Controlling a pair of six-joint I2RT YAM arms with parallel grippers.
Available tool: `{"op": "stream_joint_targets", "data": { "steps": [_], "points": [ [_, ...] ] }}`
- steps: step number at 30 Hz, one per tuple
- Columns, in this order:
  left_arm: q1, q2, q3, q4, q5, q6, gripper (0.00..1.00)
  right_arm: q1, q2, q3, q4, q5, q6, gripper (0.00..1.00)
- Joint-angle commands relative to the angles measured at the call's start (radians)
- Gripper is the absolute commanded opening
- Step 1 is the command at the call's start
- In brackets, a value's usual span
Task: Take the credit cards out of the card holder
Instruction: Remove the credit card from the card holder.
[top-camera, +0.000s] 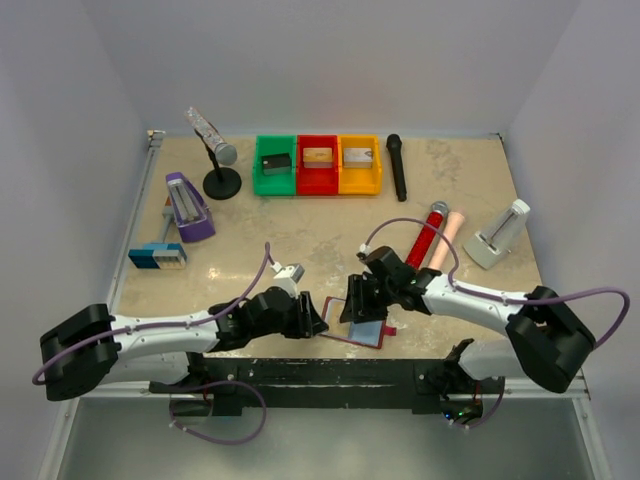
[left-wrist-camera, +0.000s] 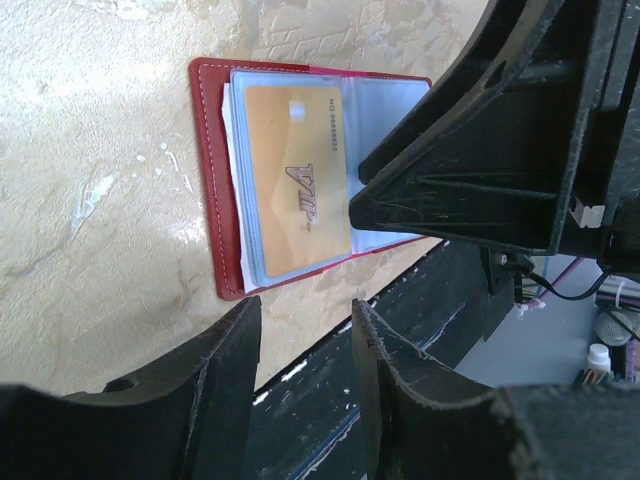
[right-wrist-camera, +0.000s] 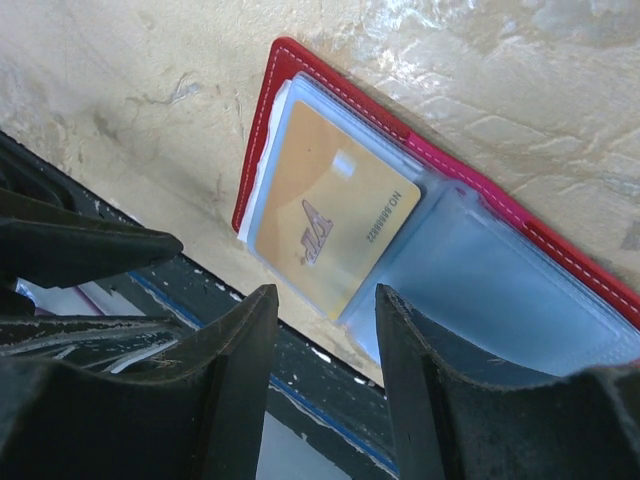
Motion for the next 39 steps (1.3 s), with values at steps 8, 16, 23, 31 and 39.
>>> {"op": "stream_joint_targets", "data": {
  "steps": [8,16,23,31,39],
  "points": [
    [0.003,-0.019,-0.043,0.056,-0.015,-0.037,0.46,0.029,0.104,0.086,0.026,0.01,-0.024,0.49],
    [0.003,-0.034,-0.06,0.066,-0.018,-0.04,0.46,0.06,0.14,0.131,0.006,0.006,-0.084,0.49],
    [0.003,-0.069,-0.09,0.066,-0.027,-0.058,0.46,0.066,0.182,0.188,-0.022,-0.019,-0.128,0.5],
    [0.003,-0.12,-0.061,0.016,-0.078,-0.02,0.45,0.066,0.043,0.099,-0.002,0.073,-0.056,0.48],
    [0.038,-0.005,0.061,-0.013,-0.057,0.063,0.24,0.066,-0.04,-0.015,0.098,0.107,0.023,0.43]
  ]
}}
